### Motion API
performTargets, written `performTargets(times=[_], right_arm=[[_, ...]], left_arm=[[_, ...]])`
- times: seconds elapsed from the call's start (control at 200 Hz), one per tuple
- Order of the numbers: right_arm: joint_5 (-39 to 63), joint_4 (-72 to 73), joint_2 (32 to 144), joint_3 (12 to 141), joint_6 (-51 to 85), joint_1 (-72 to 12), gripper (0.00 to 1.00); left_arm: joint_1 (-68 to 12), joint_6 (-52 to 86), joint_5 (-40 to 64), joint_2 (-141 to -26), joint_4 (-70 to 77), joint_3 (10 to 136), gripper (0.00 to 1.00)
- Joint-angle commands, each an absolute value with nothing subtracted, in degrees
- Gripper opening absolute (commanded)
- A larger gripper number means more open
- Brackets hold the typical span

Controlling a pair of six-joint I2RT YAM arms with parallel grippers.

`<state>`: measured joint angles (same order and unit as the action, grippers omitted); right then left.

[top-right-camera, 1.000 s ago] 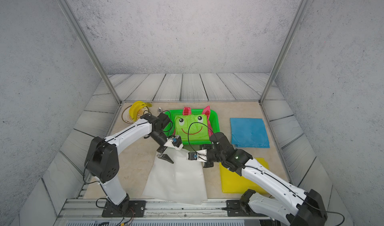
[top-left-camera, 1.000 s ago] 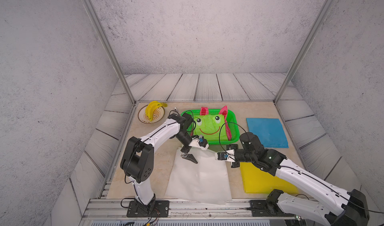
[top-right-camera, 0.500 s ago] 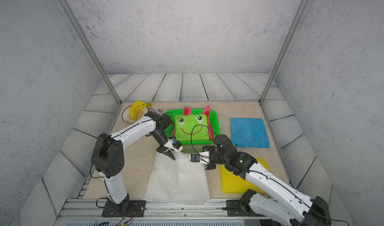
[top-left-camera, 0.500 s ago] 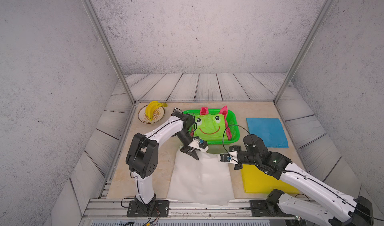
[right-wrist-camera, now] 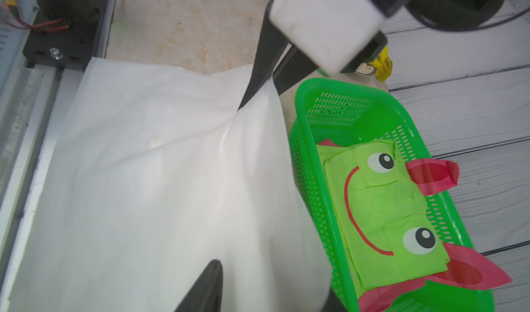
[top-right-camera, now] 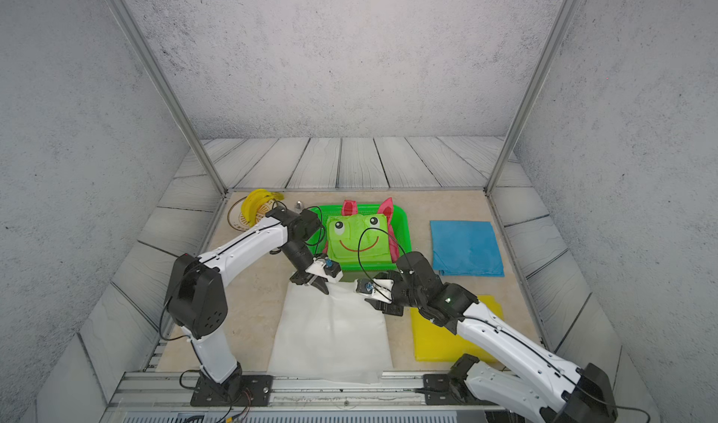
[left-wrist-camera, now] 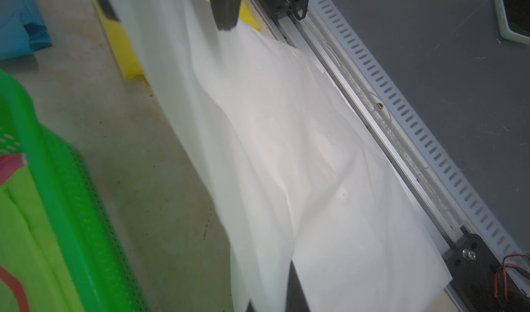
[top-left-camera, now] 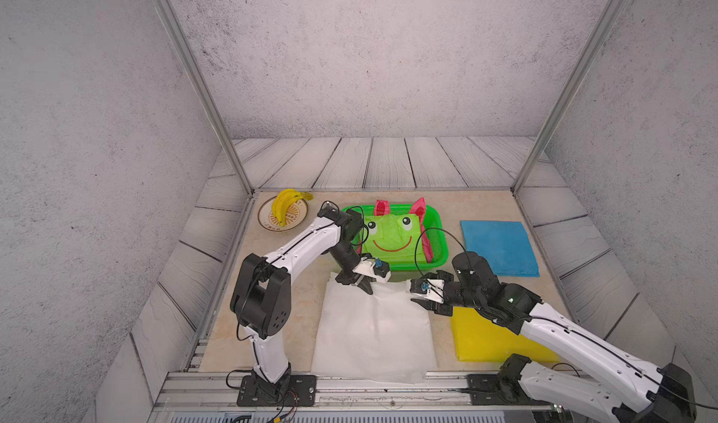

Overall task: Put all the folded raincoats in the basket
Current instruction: Pick up the raincoat from the center of the board.

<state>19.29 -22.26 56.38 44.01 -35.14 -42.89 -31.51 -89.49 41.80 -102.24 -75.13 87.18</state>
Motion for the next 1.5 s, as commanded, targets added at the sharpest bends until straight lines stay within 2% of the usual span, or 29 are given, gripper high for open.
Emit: performTargets(times=[0.0, 0.12, 0.295, 0.32, 0.385, 0.415, 0.595, 0.691, 0.891, 1.091, 1.161, 1.206, 1.256, 1.291, 1.321, 1.421, 1.496], right_arm=[[17.5, -22.9, 58.4, 46.5, -22.5, -42.7, 0.6], [16.3, -23.1, 61.4, 48.7, -17.0, -42.1, 0.66], [27.9, -17.3, 61.9, 46.8, -9.4, -38.3, 0.73], [28.1, -15.6, 61.7, 45.9, -7.7, -37.9, 0.77], [27.0, -11.7, 61.2, 43.4, -3.0, -37.0, 0.96], [27.3, -10.6, 61.2, 42.3, -2.2, -36.6, 1.0], [32.0, -8.8, 66.8, 40.9, 1.0, -36.1, 1.0], [32.8, -7.5, 70.1, 40.5, 4.4, -35.9, 0.97], [33.0, -4.6, 71.5, 36.9, 7.4, -35.9, 0.94], [41.5, 0.4, 75.7, 34.4, 9.9, -36.0, 0.92], [42.0, 2.9, 78.1, 33.9, 11.9, -36.1, 0.9], [43.0, 4.0, 79.5, 34.0, 13.0, -36.1, 0.88], [44.5, 5.6, 80.6, 33.9, 14.1, -36.3, 0.86], [45.4, 6.6, 81.3, 33.8, 14.5, -36.5, 0.84], [46.1, 7.3, 81.6, 33.5, 14.7, -36.7, 0.83], [48.3, 8.1, 81.6, 32.9, 15.1, -37.3, 0.78], [48.5, 9.3, 80.7, 31.7, 16.7, -37.7, 0.77]], left_arm=[[-30.7, -82.0, 37.5, -96.3, -74.5, 88.1, 0.0], [-28.7, -77.7, 35.5, -92.5, -73.1, 87.6, 0.0], [-24.1, -74.9, 36.0, -90.8, -72.1, 87.8, 0.0], [-23.4, -74.7, 36.0, -90.7, -72.2, 87.9, 0.0], [-22.2, -75.2, 36.3, -90.5, -72.9, 87.9, 0.0], [-21.9, -76.0, 36.3, -90.4, -73.3, 87.6, 0.0], [-21.9, -80.9, 37.5, -88.8, -74.9, 84.5, 0.0], [-21.9, -82.1, 38.9, -88.9, -75.1, 83.0, 0.0], [-22.3, -81.0, 40.4, -90.0, -71.9, 79.8, 0.0], [-23.0, -80.3, 41.3, -92.4, -71.7, 79.0, 0.05], [-23.2, -80.2, 41.1, -93.1, -71.6, 78.6, 0.09], [-23.3, -80.3, 41.1, -93.5, -71.8, 78.6, 0.16], [-23.3, -79.8, 41.2, -93.9, -71.8, 78.7, 0.35], [-23.3, -79.3, 41.3, -94.3, -71.8, 78.7, 0.56], [-23.3, -79.0, 41.4, -94.5, -71.8, 78.7, 0.65], [-23.3, -78.7, 41.8, -95.0, -71.9, 78.5, 0.75], [-23.3, -78.6, 42.5, -95.3, -71.9, 78.2, 0.77]])
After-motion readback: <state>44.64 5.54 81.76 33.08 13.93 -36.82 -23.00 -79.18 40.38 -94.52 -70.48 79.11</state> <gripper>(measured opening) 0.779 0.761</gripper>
